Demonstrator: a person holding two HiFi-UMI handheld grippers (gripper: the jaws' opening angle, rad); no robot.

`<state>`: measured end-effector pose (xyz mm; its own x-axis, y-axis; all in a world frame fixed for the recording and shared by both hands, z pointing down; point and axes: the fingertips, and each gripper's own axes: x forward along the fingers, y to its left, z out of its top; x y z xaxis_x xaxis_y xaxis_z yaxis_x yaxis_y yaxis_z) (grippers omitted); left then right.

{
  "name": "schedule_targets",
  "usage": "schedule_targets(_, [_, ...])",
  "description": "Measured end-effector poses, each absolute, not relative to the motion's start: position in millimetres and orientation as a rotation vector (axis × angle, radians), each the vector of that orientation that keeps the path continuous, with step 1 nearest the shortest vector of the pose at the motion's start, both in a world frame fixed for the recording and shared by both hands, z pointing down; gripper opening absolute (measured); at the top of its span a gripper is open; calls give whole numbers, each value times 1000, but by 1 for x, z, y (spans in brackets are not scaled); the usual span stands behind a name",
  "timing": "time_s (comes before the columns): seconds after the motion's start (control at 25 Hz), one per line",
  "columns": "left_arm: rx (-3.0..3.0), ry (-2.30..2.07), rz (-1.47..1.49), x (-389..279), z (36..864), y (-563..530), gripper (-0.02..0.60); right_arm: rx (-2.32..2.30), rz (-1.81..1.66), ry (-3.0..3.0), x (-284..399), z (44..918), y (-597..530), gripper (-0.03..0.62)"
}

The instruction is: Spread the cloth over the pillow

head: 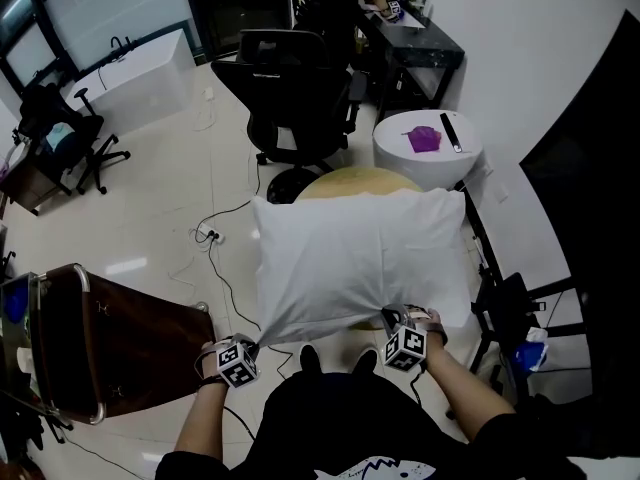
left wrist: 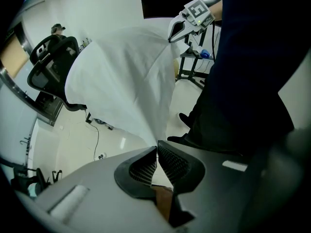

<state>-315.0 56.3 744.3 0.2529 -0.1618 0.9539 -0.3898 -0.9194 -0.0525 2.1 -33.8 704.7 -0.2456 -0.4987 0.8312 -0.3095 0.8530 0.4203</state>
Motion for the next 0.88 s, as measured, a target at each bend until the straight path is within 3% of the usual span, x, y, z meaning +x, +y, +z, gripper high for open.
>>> schedule_targets(0.32, [2311,-547,1717,-321,732,38,59,630,-199,-1857,0,709,-42,11])
schedule_targets(0.56, [2468,-815,1666,-315,631,-17,66,643,-191,-1868,-2,706,-46,11])
schedule_targets(0.72, [2654,-813,1593,-267,582,-47,74,649,-171,-1879,-2,705,-45,11])
schedule_targets(0.88, [2771,-634,1580,-199,591,-50,86,659,-131,-1900,-4,703,-44,11])
